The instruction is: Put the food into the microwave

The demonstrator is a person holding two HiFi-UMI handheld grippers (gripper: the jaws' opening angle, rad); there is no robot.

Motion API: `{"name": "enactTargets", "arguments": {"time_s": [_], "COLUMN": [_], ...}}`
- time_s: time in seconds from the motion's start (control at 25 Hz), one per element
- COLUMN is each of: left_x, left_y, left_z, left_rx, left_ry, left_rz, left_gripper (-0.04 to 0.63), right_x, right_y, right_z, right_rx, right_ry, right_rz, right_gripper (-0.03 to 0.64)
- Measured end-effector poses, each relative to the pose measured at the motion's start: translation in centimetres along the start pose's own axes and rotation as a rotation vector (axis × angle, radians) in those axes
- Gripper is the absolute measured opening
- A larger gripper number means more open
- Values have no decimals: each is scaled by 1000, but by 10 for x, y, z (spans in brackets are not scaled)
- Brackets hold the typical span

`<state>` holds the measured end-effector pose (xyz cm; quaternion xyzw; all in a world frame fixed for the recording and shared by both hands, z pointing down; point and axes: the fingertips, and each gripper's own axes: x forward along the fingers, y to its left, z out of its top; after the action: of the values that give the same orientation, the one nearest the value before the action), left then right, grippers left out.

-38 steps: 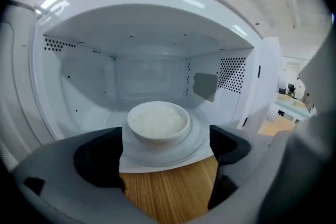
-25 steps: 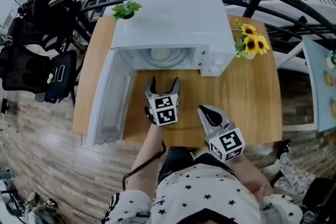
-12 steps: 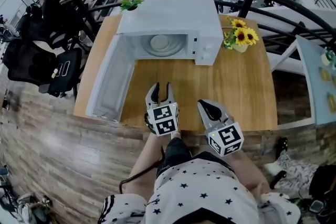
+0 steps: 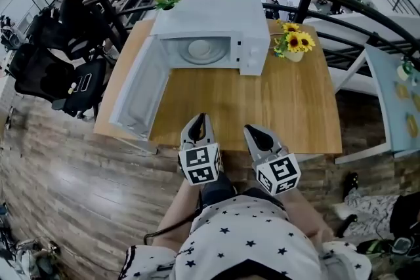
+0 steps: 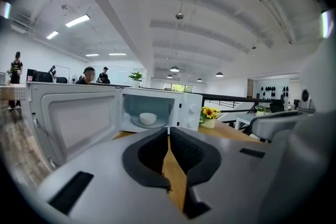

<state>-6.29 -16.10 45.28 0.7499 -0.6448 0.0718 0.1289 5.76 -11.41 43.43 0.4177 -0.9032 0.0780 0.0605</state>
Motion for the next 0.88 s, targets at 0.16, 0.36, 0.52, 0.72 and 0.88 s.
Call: {"name": "enactTargets", "arguments": {"time_s": [0.16, 0.36, 0.52, 0.72, 0.88], "left_x": [-28, -53, -64, -71, -71], "left_y": [-10, -15, -16, -13, -13], "left_z": [0, -2, -7, -12, -8], "left_rx": [-18, -26, -42, -53, -54], "left_ry": [-15, -22, -14, -17, -22], "left_rz": [-31, -48, -60, -56, -54], "left_gripper": [6, 3, 3, 3, 3], "right_x": [-13, -24, -29, -32, -32], "right_y": [8, 17, 23, 29, 25], "right_z": [-4, -4, -4, -6, -4], "right_rx": [5, 2, -2, -9, -10], "right_ry": [-2, -9, -14, -13, -12], "right_rz": [1, 9, 15, 21, 2], "right_gripper": [6, 6, 6, 6, 6]}}
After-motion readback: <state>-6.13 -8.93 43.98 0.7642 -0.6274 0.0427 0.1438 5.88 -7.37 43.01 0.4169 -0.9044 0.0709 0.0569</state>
